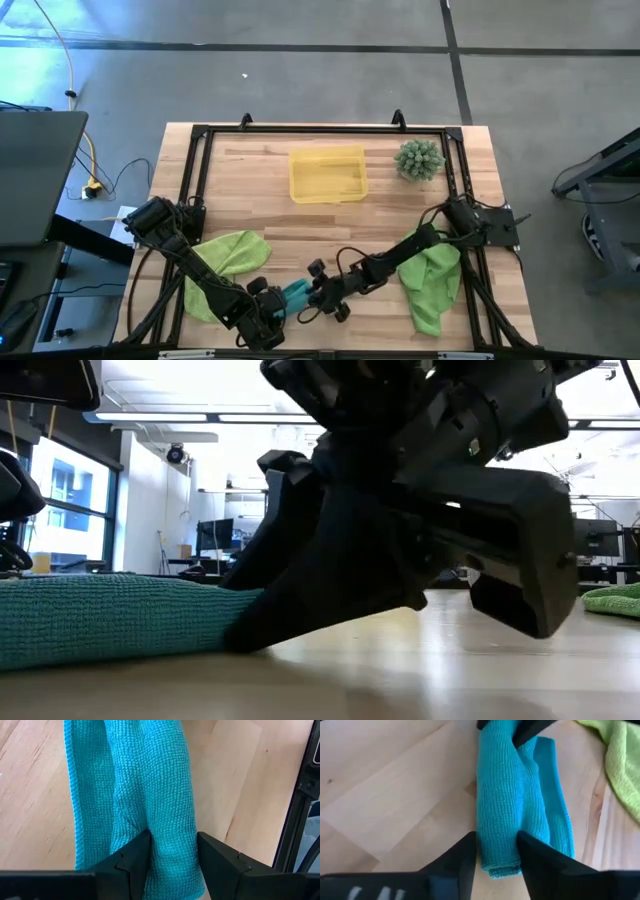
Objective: Roll microfiber towels into tight, uniform cylinder then place into a basket
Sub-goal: Roll the blue microfiber cloth
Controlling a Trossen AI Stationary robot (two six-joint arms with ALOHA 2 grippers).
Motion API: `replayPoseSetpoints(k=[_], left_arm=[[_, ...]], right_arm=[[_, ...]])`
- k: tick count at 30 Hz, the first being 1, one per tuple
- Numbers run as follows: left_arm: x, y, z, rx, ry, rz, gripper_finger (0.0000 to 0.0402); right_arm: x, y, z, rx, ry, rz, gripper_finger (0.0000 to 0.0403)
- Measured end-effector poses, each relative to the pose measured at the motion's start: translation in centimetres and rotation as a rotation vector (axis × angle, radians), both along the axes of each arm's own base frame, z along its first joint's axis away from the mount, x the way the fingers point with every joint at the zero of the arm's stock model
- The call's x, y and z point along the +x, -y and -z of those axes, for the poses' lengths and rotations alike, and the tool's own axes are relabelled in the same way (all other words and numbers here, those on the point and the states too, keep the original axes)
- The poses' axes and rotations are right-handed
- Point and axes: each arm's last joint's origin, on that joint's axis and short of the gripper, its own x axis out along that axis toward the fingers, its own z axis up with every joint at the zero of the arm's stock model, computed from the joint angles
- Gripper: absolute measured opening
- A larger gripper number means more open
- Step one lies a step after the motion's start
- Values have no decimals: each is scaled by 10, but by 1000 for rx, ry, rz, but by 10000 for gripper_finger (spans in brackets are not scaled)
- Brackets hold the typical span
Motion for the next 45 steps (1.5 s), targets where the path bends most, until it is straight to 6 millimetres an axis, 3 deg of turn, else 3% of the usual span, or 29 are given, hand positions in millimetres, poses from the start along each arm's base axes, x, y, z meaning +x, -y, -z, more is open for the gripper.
replayPoseSetpoints(k=[6,9,15,23,28,35,40,45], left_arm=[[4,5,-11,-14,2,60,154],[4,9,-27,-10,33,115,154],[7,14,-40,26,92,140,154],[6,14,-38,224,168,163,154],[9,12,-28,343,167,179,154],[10,11,1,387,80,174,154],[10,8,9,357,39,112,154],[9,8,9,294,25,66,154]], right_arm=[[5,13,1,113,-61,23,63],[6,18,2,159,-88,32,37],[11,31,2,370,-185,35,11],[18,59,3,768,-423,181,9],[21,71,2,894,-514,248,16],[22,79,2,927,-540,294,17],[21,79,2,890,-513,260,22],[21,79,1,810,-453,162,67]])
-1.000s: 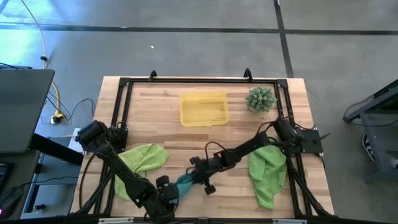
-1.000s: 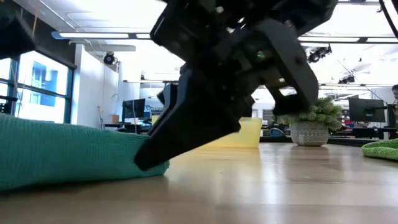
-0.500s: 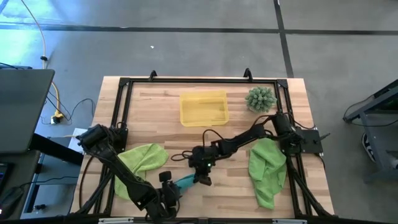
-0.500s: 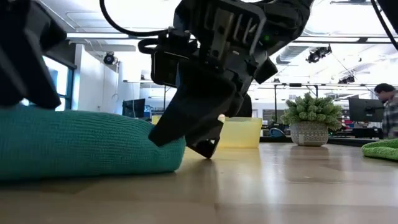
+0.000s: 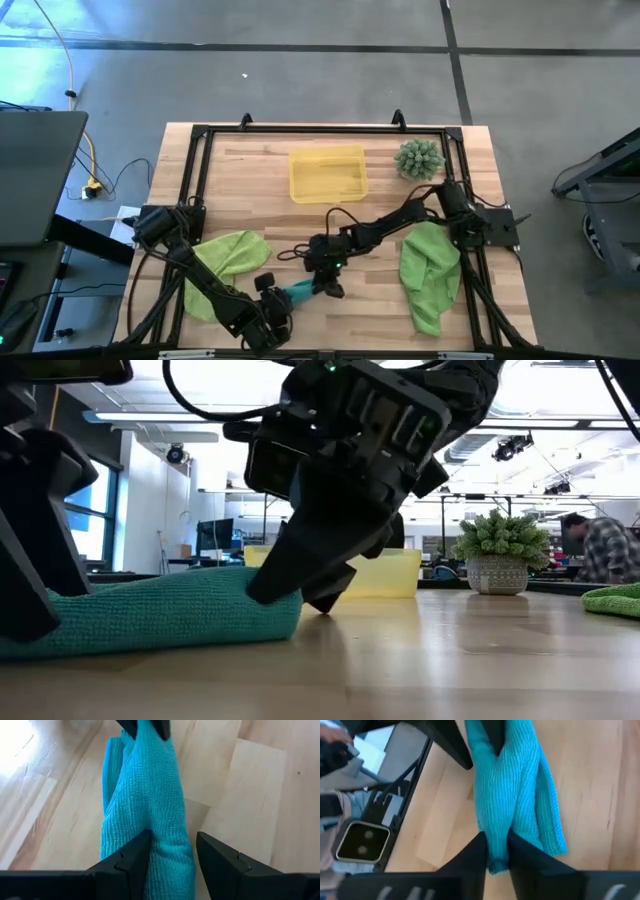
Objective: Roll microfiber towels into tight, uniform cylinder then place into a basket
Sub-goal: Roll the blue microfiber cloth
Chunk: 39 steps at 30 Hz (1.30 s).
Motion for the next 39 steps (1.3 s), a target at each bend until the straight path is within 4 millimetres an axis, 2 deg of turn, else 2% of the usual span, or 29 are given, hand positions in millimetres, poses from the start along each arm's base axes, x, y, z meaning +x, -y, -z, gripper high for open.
replayPoseSetpoints(k=[6,11,15,19,22,25,28,33,36,39], left_arm=[[-3,-1,3,-63,8,-77,154],[-4,-2,5,-84,9,-111,154],[-3,-2,5,-87,7,-114,154],[-3,-2,5,-87,7,-114,154],[-4,-2,6,-87,6,-115,154],[-3,-2,6,-89,8,-116,154],[-3,-2,6,-92,10,-122,154],[-3,-2,6,-95,12,-123,154],[-3,-2,6,-95,12,-123,154],[-3,-2,6,-95,13,-123,154]], right_arm=[[-4,9,-21,-79,84,-73,127],[-12,7,-46,-157,160,-161,141],[-17,-21,-51,-269,293,-253,142],[-23,-52,-51,-568,459,-277,142],[-24,-67,-47,-773,536,-251,142],[-23,-75,-38,-835,592,-282,147],[-21,-76,-30,-832,595,-283,161],[-16,-65,-28,-841,578,-258,185],[-14,-58,-27,-836,555,-243,188],[-12,-51,-26,-757,508,-213,184]])
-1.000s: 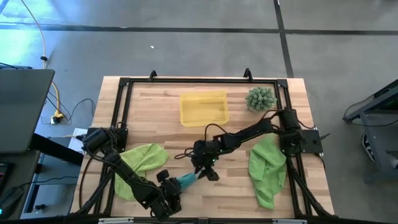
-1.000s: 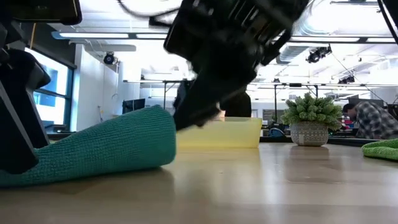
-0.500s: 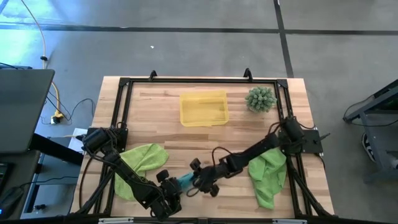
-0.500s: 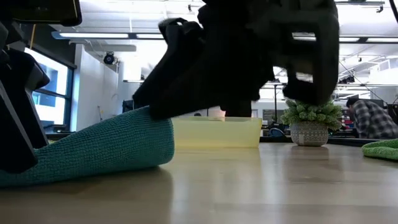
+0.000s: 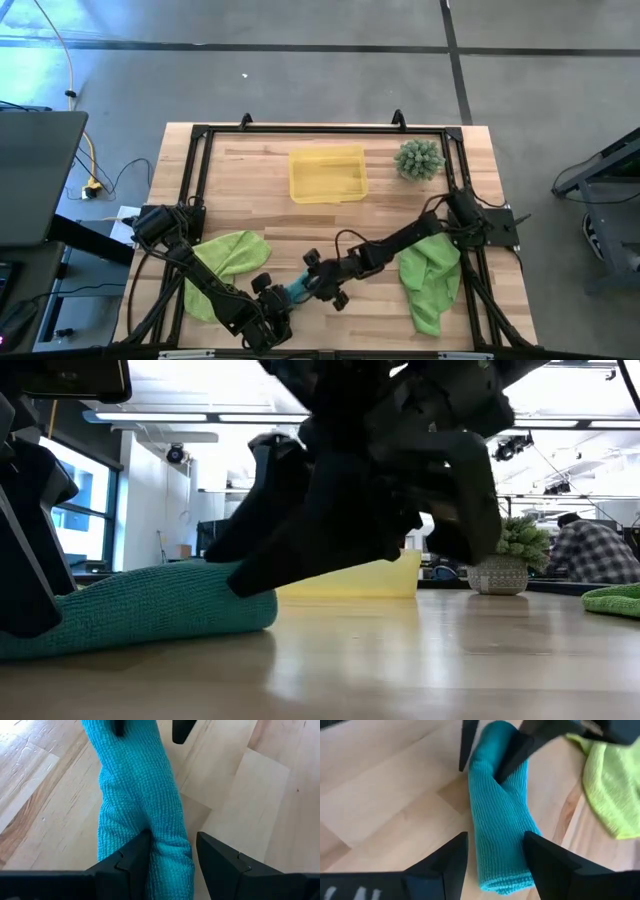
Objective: Roll microfiber towels into tight, uniform cylinder then place into a basket
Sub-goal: Roll the blue microfiber cloth
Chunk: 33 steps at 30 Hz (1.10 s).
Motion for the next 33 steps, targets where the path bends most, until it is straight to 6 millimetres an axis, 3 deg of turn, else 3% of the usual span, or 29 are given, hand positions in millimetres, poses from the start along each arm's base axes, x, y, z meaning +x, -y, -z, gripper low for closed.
replayPoseSetpoints(k=[13,21,29,33], left_arm=[[2,0,-16,69,18,51,154],[12,2,-30,101,34,120,154],[17,-15,-23,178,-33,105,154],[21,-18,-15,126,-86,104,154]], right_arm=[[-2,11,6,69,-129,80,137],[-2,20,9,157,-208,166,133],[-2,24,9,223,-252,179,133],[-2,24,9,222,-251,180,133]])
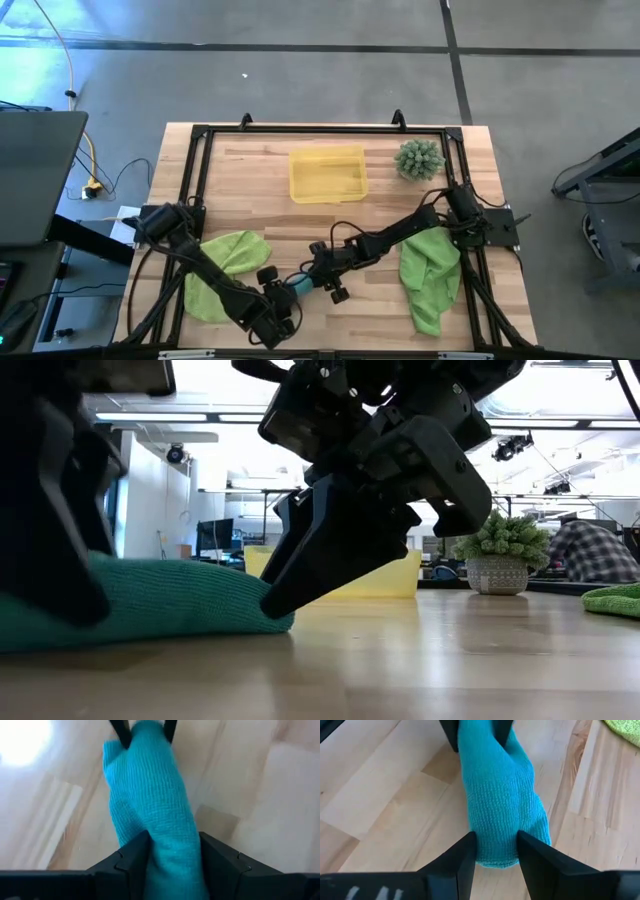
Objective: Roll microfiber towels into tight, uniform cylinder then place into a basket
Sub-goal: Roll the blue microfiber cloth, then put the blue microfiber cloth into the yellow bin
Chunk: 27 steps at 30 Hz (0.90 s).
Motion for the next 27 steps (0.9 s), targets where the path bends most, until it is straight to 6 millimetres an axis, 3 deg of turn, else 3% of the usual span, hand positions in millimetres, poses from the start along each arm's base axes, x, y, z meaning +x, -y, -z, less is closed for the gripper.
replayPoseSetpoints(k=[8,16,21,27], left_arm=[[-1,6,15,11,-1,-26,154],[-3,8,15,18,8,-27,154],[-3,8,15,16,6,-26,154],[-3,8,15,16,4,-27,154]], right_arm=[[0,-2,-9,-1,41,-18,134],[3,-28,-21,-145,294,-134,137],[2,-41,-27,-161,384,-188,176],[1,-42,-27,-167,391,-186,225]])
